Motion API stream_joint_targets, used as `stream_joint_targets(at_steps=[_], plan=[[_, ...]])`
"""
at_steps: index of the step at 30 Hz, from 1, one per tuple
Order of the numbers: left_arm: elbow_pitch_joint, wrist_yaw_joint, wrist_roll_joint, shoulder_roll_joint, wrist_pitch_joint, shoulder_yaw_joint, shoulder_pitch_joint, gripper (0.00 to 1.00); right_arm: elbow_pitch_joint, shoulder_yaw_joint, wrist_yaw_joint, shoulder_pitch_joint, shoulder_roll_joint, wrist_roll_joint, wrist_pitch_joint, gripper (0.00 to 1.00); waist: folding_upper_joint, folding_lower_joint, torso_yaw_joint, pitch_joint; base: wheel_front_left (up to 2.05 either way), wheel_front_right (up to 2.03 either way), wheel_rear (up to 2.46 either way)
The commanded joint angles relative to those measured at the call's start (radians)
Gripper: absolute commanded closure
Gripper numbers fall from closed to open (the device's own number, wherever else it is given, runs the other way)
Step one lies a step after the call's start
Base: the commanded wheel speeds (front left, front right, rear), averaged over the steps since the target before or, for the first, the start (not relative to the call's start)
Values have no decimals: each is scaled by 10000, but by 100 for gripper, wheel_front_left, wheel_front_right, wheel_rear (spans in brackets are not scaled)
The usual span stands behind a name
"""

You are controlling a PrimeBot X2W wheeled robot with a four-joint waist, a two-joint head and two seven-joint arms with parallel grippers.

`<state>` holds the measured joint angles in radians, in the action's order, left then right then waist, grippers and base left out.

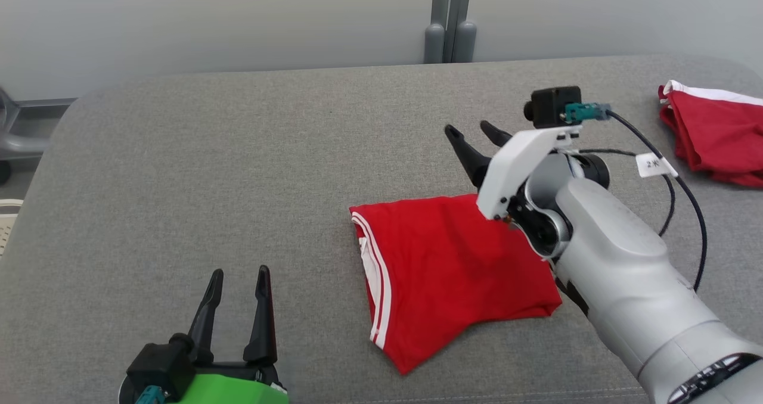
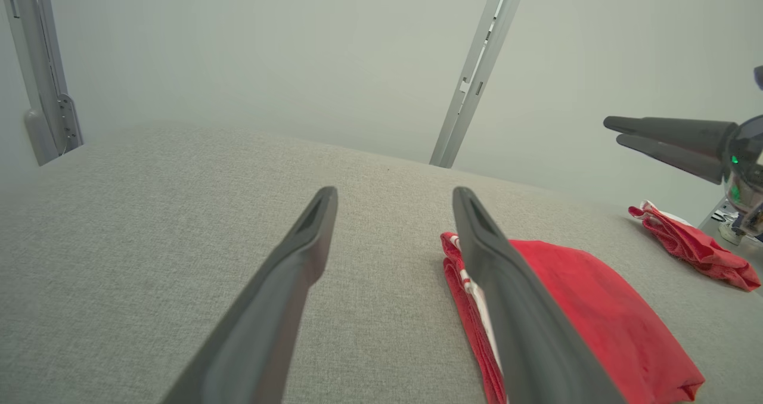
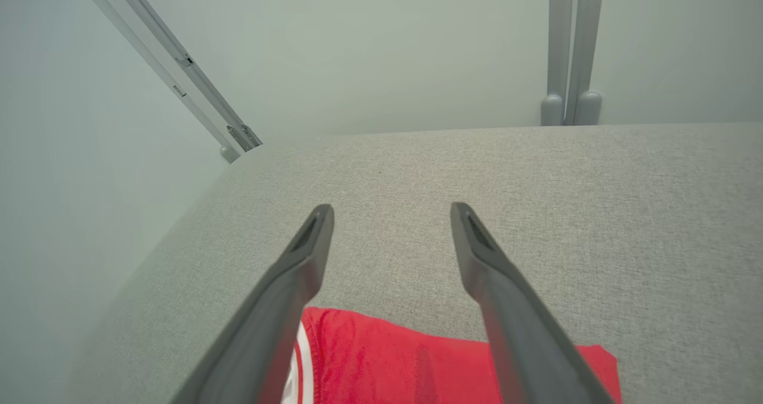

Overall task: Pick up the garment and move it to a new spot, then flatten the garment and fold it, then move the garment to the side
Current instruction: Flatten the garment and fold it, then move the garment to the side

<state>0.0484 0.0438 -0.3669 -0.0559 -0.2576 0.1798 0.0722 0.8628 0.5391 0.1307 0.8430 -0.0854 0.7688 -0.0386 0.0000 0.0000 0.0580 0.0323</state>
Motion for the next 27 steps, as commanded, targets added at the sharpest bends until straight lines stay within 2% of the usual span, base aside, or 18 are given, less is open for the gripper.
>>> stream_joint_targets(at_steps=[1,15,27], plan=[[-23,-17,83,-56,-3,42,77,0,-58,17,-1,-361,-239,-183,147,0,0,0,-62,74,0,0,0],[-193,-103,242,-226,91,220,-250,0,-829,2,-1,-2073,-1975,-206,-285,0,0,0,-204,636,0,0,0],[-262,-195,256,-370,157,254,-516,0,-1631,512,-1,-2394,-3001,885,-2674,0,0,0,449,1051,0,0,0]])
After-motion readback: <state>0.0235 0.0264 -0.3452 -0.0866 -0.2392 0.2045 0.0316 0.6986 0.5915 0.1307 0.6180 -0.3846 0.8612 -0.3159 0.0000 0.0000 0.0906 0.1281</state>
